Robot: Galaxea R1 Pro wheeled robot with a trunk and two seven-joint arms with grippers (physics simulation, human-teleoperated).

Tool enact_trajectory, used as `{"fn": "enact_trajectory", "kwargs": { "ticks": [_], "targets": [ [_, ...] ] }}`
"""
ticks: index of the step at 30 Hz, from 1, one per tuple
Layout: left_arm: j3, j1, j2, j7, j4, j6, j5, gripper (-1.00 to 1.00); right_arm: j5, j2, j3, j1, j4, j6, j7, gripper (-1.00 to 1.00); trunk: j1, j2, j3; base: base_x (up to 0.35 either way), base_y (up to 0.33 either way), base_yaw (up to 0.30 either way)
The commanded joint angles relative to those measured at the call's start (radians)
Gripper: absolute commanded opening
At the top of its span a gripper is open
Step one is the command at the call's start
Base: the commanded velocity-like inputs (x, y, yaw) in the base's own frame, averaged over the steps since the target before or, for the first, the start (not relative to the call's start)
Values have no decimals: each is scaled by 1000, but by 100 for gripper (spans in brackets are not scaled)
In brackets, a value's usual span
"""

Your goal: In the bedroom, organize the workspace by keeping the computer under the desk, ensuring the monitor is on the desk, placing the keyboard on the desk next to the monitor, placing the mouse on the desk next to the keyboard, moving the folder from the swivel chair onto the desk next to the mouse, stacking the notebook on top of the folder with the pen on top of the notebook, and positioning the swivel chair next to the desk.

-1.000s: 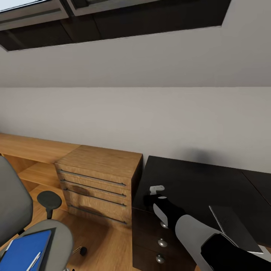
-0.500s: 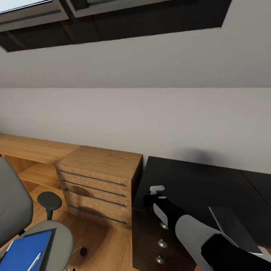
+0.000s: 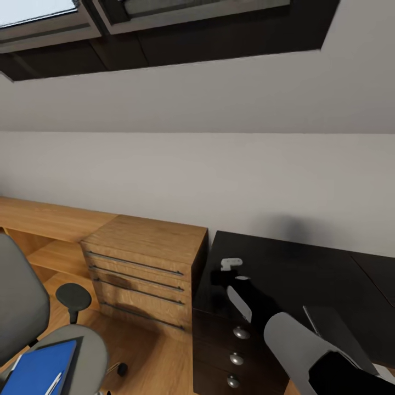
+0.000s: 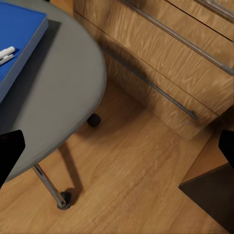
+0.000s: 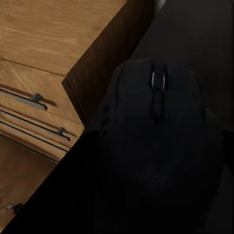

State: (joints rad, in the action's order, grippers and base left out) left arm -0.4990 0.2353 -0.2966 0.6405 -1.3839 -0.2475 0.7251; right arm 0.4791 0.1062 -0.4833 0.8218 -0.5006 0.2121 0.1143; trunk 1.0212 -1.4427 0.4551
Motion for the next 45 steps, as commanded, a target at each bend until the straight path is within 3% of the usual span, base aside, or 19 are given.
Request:
{"fn": "enact_trajectory", "kwargs": {
  "ticks": [1,6,8,11,12,16,23,37,45],
  "targets": [
    [-3,-1,-1,3,-1,-7,9,100,41,-18,-8,-20,-53,28,10,-100,-4,7,-2,0,0,0],
    [-3,-1,-1,4,-1,-7,8,100,130,-84,-8,-98,-271,130,51,-100,-23,42,-18,0,0,0],
    [-3,-1,-1,4,-1,-7,9,100,152,-103,-8,-133,-366,148,124,-100,-31,56,-24,0,0,0],
    [-3,-1,-1,4,-1,-7,9,100,185,-112,-8,-172,-462,154,240,-100,-42,77,-34,0,0,0],
    [-3,-1,-1,4,-1,-7,9,100,244,-118,-8,-210,-554,154,347,-100,-46,84,-37,0,0,0],
    [-19,-1,0,5,1,-6,10,100,278,-149,-8,-275,-703,154,388,-100,-61,112,-49,0,0,0],
    [-70,-1,0,5,3,-6,11,100,289,-166,-7,-295,-791,152,393,-100,-88,161,-71,0,0,0],
    [-69,-1,0,10,3,-6,13,100,289,-165,-7,-315,-829,151,393,-100,-142,259,-103,-3,0,0],
    [-75,-1,3,9,31,-3,12,100,289,-167,-2,-317,-857,152,402,-100,-173,315,-116,-264,0,0]
  ]
}}
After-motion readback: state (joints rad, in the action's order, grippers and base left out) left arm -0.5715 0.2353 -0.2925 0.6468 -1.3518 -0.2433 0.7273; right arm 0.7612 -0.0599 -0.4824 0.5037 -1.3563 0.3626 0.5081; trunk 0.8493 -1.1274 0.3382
